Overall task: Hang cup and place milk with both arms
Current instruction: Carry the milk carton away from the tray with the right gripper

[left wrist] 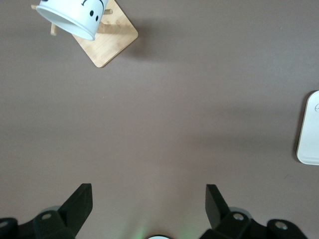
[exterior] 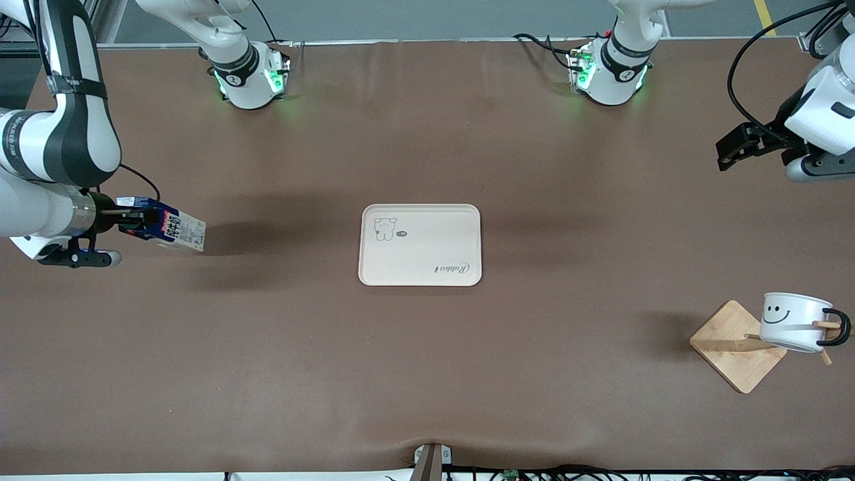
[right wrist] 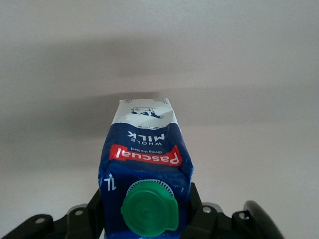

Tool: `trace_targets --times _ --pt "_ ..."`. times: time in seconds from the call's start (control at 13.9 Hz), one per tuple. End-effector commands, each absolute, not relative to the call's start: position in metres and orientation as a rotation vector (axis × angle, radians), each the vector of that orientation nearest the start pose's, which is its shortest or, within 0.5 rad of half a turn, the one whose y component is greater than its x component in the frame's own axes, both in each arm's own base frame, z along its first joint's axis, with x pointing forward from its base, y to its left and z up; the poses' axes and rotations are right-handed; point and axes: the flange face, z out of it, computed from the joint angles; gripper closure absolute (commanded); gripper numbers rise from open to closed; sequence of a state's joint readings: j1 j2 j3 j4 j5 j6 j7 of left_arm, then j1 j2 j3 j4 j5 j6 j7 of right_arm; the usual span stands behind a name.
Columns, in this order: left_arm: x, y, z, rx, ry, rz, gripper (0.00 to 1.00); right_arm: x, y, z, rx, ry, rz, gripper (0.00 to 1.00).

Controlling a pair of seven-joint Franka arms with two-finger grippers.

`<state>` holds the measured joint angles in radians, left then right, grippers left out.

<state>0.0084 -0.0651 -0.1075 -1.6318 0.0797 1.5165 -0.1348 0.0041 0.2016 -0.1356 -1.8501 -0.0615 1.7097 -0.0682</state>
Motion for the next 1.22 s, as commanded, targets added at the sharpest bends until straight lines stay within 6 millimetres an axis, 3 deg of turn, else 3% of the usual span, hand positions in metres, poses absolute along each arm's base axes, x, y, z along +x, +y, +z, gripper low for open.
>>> trace_targets --times 0.0,0.14,0.36,0.65,1.15 --pt "0.514 -0.044 0.630 -3.042 -0.033 0.027 0.00 0.542 -0.094 0.397 -3.159 0.055 0.522 0.91" --pt "0.514 -0.044 0.628 -3.066 -0.040 0.036 0.00 0.527 -0.093 0.381 -3.162 0.052 0.492 0.91" --pt "0.517 -0.046 0.629 -3.101 -0.047 0.028 0.00 0.523 -0.091 0.358 -3.171 0.066 0.442 0.91" --pt "0.519 -0.047 0.628 -3.094 -0.044 0.026 0.00 0.523 -0.082 0.354 -3.181 0.303 0.460 0.91" --pt "0.523 -0.046 0.626 -3.089 -0.046 0.018 0.00 0.523 -0.080 0.345 -3.189 0.263 0.472 0.85"
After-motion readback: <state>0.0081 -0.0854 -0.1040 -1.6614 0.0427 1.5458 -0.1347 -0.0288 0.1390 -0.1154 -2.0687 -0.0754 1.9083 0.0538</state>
